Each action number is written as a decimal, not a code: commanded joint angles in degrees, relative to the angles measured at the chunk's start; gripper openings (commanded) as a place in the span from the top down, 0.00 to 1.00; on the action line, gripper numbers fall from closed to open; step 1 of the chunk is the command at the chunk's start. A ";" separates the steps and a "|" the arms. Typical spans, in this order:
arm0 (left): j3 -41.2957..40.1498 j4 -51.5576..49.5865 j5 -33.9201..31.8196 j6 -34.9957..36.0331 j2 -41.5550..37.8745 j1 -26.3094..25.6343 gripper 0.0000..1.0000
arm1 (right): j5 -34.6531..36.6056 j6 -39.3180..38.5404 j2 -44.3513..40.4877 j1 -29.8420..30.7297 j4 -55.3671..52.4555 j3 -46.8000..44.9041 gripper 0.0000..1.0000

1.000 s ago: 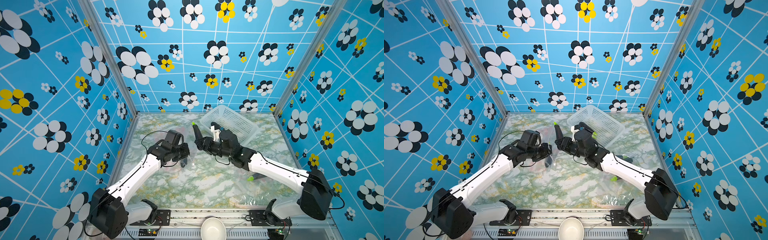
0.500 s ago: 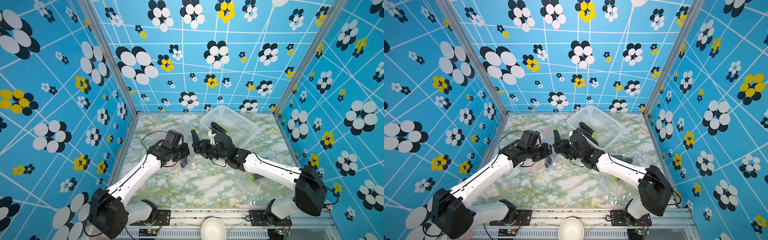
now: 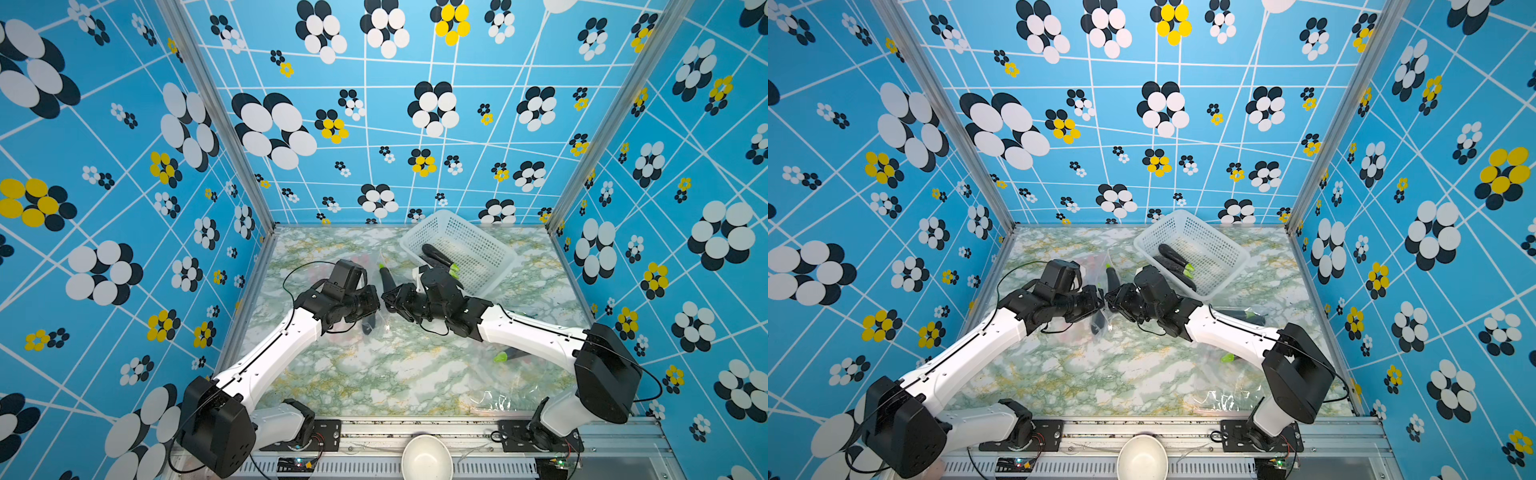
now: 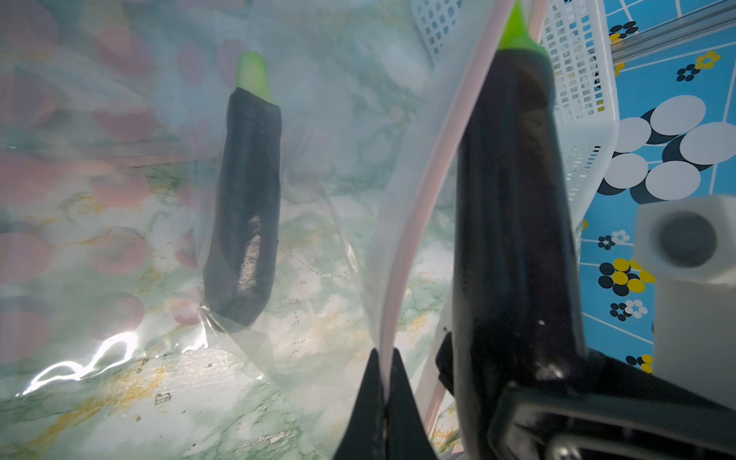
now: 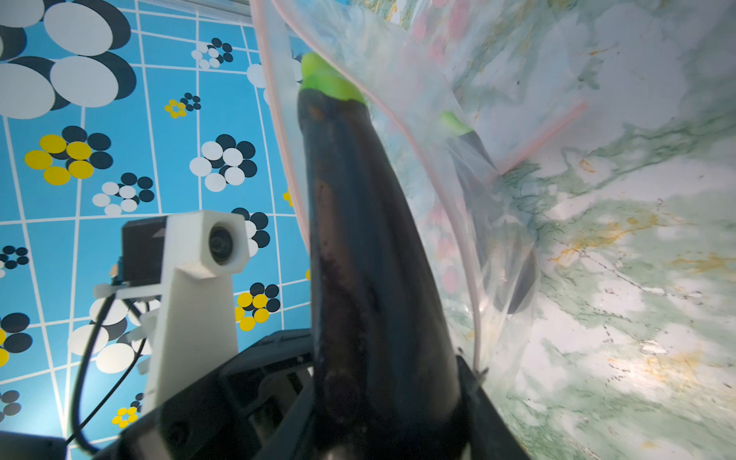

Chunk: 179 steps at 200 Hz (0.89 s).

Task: Place the eggplant in a zip-top bag and seal the zipper
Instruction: Place the eggplant in the zipper food storage bag.

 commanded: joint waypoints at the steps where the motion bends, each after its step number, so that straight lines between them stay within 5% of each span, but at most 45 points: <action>1: -0.47 1.89 1.42 -0.63 -1.34 -0.31 1.00 | -0.05 -1.54 0.96 0.40 -2.16 2.13 0.56; 179: 0.80 0.89 1.02 -0.03 -2.41 -0.33 1.00 | 3.64 -8.10 0.89 0.07 -12.31 7.00 0.37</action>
